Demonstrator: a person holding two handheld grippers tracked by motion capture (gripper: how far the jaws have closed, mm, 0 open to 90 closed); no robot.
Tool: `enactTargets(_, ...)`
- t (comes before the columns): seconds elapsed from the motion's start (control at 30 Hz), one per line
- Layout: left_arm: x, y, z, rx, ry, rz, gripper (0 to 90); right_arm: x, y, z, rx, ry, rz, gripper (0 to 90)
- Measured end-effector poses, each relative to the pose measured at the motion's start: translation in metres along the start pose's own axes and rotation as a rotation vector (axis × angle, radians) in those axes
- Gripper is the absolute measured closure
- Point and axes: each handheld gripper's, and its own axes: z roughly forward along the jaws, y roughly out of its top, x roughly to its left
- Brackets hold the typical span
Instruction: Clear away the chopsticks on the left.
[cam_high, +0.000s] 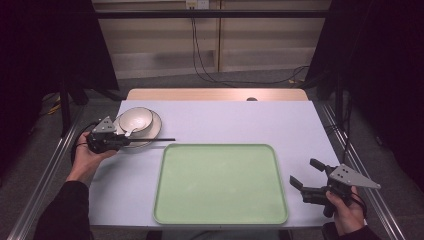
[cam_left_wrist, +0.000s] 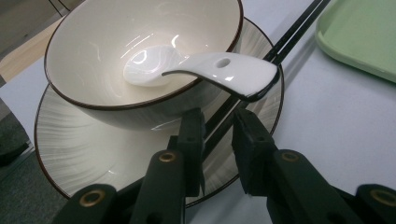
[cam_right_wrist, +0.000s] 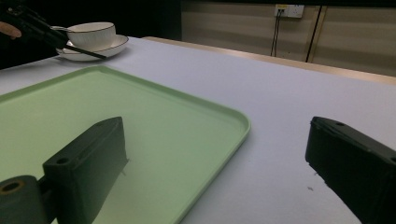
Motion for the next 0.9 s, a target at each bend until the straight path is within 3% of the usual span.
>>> enactTargets(0.27, 0.001, -0.001, -0.001, -0.003, -0.018, 0.015, 73.1, 0.000, 0.000, 0.000, 0.004, 0.006, 0.001, 4.9)
enactTargets(0.4, 0.000, 0.001, 0.004, 0.023, -0.030, 0.033, 71.1, 0.000, 0.000, 0.000, 0.004, -0.001, 0.004, 4.8)
enactTargets(0.53, 0.000, 0.001, 0.006, 0.021, -0.034, 0.049, 71.6, 0.004, 0.001, 0.003, 0.016, 0.033, -0.019, 4.0)
enactTargets(0.6, 0.001, 0.001, 0.006, 0.018, -0.048, 0.050, 72.1, 0.006, 0.001, 0.005, 0.019, 0.041, -0.034, 4.0)
enactTargets(0.9, 0.006, 0.001, 0.007, 0.027, -0.124, 0.025, 81.6, 0.004, 0.000, 0.004, 0.028, 0.033, -0.017, 4.0)
